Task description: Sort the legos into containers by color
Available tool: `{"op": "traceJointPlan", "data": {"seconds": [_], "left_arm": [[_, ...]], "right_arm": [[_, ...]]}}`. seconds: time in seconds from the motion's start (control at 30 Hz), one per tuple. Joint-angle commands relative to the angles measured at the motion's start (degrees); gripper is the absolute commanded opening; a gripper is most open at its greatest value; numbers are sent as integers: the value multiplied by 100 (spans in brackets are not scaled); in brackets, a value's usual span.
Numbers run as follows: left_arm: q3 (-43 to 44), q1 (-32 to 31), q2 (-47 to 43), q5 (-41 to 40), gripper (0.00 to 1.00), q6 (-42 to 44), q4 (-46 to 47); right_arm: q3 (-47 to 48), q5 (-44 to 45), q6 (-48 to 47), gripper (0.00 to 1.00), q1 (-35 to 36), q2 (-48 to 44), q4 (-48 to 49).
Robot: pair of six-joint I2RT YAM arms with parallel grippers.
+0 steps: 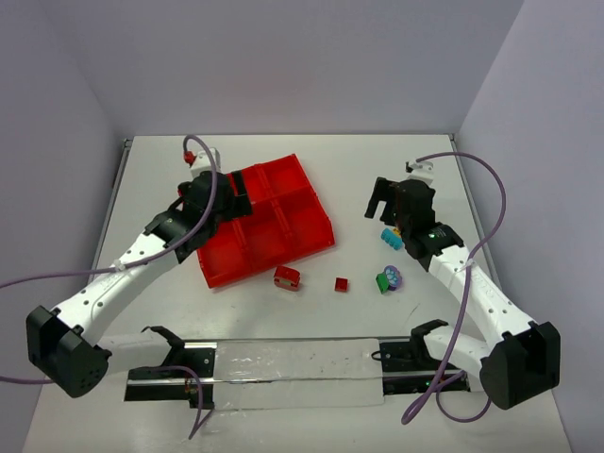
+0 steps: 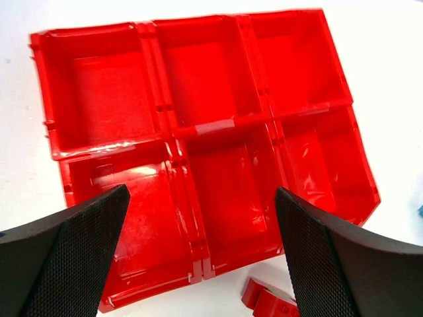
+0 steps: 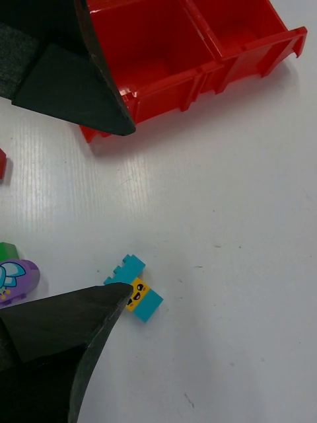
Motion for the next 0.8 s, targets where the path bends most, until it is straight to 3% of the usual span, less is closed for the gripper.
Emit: {"op": "traceJointPlan", "data": {"seconds": [0.0,0.23,0.47,0.6,0.77], "left_arm": [[282,-272,214,-196,99,190,11],[-240,-325,-185,66,99,710,612],[48,18,-212,38,99,-5,-279],[61,210,-377,160,99,-76,-408],[-15,622,-734,506,99,-50,-379]], "right_arm": [[182,14,-92,100,37,-77,-12],[-2,-1344,-579,100,226,-371,311],[664,-2207,-1093,100,2102,453,55],[995,-2113,-1645,100,3061,1325,-267],[1137,-1945,-2121,98,3729,1980,-287]]}}
